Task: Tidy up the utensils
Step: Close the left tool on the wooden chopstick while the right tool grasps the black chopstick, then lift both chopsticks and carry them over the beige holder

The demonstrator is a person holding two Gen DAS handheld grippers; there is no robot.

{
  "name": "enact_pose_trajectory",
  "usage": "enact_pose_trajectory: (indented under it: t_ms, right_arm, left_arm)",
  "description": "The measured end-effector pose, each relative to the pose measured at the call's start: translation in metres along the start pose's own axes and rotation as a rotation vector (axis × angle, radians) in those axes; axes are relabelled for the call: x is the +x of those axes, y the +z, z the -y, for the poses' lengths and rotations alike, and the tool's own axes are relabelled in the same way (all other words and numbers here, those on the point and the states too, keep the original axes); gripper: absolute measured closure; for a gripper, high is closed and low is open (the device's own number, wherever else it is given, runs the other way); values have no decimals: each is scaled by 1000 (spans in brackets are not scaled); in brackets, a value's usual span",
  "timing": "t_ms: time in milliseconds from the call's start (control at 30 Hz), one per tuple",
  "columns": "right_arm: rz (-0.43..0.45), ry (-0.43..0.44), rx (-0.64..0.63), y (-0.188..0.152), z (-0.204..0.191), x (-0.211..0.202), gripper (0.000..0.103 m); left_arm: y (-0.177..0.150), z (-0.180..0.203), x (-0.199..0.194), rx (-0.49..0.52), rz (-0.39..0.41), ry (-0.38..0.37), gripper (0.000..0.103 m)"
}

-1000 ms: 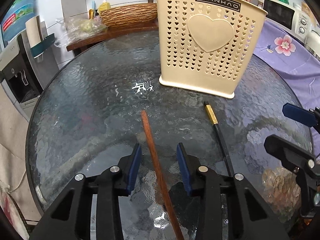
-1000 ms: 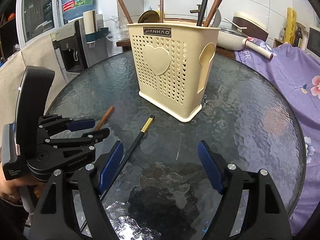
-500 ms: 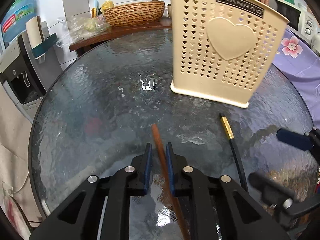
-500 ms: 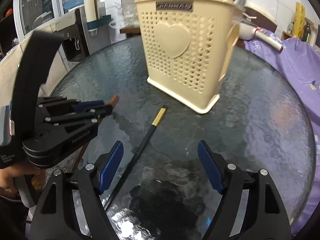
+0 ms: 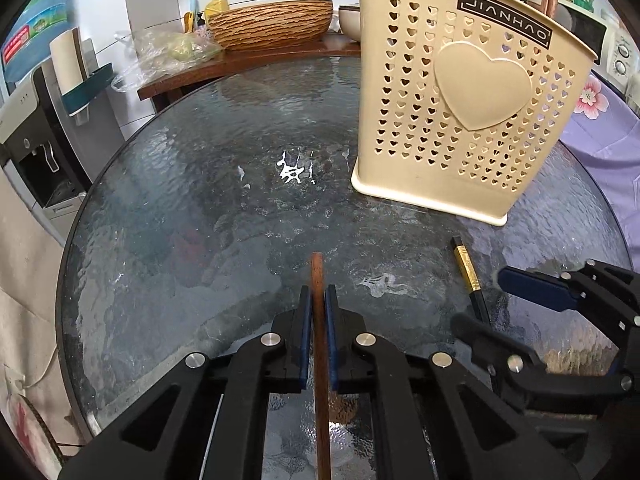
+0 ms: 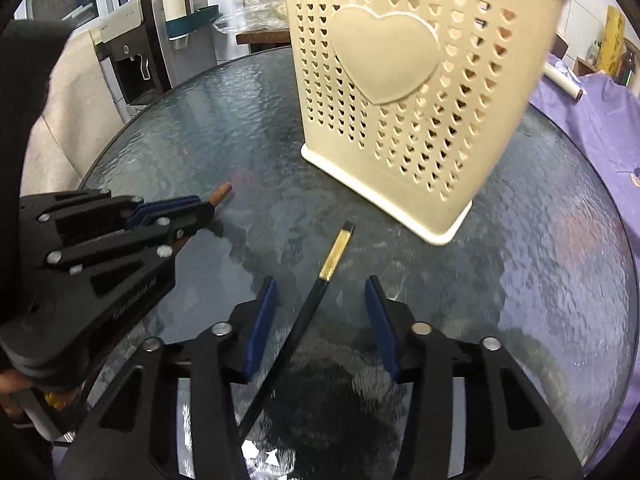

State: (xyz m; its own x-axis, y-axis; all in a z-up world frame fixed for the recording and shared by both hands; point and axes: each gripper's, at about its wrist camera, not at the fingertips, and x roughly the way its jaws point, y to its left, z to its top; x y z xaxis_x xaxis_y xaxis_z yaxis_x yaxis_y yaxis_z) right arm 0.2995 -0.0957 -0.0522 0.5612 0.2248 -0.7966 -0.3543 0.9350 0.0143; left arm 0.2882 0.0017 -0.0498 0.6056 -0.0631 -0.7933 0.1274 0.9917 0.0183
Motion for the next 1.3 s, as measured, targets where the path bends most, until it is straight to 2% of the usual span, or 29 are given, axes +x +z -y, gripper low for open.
enact_pose_trajectory:
  t_ms: [267,500,900,1067,1300]
  right_arm:
    - [-1,-10,-9,14,0,10,88]
    - [9,34,17,16,7,10,95]
    - [111,118,52,11,23,-27,95]
    - [189,150,49,8,29,-59,95]
    - [251,233,78,7,48,-99,95]
  left_arm:
    - [-1,2,0,-9,-2,-8,97]
    - [-4,8,-3,-12,-1,-32,97]
    - [2,12,-32,-15,54,-88,97]
    - [6,19,-51,3,93,-116,97]
    - [11,33,-86,32,167,-154,97]
